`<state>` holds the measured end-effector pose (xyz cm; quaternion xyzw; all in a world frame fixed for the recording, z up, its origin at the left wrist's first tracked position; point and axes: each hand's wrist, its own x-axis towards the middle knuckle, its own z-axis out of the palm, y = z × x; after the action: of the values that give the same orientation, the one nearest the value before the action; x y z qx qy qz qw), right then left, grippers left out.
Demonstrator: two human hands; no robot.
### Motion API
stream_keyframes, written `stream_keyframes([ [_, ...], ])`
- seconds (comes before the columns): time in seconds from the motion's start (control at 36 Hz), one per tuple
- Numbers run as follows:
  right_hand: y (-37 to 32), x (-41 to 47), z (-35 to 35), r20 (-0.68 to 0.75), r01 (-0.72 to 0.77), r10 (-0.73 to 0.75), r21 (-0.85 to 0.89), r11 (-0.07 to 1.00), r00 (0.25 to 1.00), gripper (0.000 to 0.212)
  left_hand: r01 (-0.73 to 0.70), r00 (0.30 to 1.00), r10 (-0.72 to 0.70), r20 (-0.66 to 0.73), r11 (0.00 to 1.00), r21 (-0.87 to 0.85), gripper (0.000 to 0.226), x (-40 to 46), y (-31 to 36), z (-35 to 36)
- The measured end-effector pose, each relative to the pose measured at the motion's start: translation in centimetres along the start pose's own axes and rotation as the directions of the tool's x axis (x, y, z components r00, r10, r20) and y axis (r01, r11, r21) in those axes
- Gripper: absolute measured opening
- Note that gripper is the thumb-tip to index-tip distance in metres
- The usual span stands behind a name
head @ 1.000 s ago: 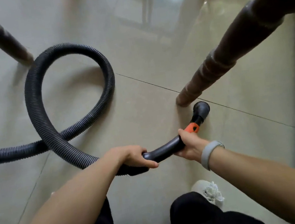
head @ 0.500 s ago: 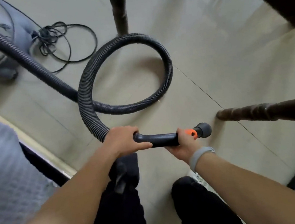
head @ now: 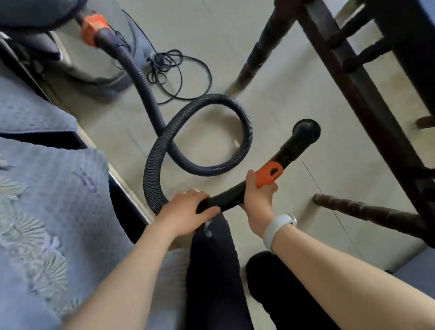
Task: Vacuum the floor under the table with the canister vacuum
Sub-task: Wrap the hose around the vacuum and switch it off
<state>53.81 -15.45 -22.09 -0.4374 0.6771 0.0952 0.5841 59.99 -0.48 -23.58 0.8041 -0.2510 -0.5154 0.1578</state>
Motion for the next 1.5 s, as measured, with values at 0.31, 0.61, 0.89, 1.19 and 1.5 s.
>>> stream_keyframes([
  [0.31, -8.9, -8.0, 5.3, 0.326, 0.573, -0.501, -0.182, 0.799, 0.802, 0.031, -0.053, 0.988, -0.005, -0.157, 0.930, -0.364, 0.029, -4.1, 1.4, -7.6],
  [0.61, -19.1, -11.8, 13.9, 0.649, 0.826, -0.540, -0.271, 0.494, 0.536, 0.027, -0.089, 0.925, -0.156, -0.347, 0.798, -0.596, 0.008, -4.7, 2.8, -17.1],
  [0.89, -26.8, -11.5, 21.2, 0.751, 0.894, -0.512, -0.235, 0.381, 0.416, 0.026, -0.070, 0.742, -0.428, -0.516, 0.716, -0.695, 0.020, -0.8, 3.1, -23.5],
  [1.19, -31.1, -13.7, 30.1, 0.826, 0.893, -0.445, -0.145, 0.426, 0.346, 0.048, -0.157, 0.582, -0.521, -0.624, 0.681, -0.715, 0.019, -0.7, -1.4, -31.5],
  [1.5, -37.7, -7.1, 40.8, 0.606, 0.836, -0.610, -0.516, 0.187, 0.511, 0.030, -0.320, 0.543, -0.484, -0.686, 0.636, -0.702, 0.009, 0.4, -9.9, -40.8],
])
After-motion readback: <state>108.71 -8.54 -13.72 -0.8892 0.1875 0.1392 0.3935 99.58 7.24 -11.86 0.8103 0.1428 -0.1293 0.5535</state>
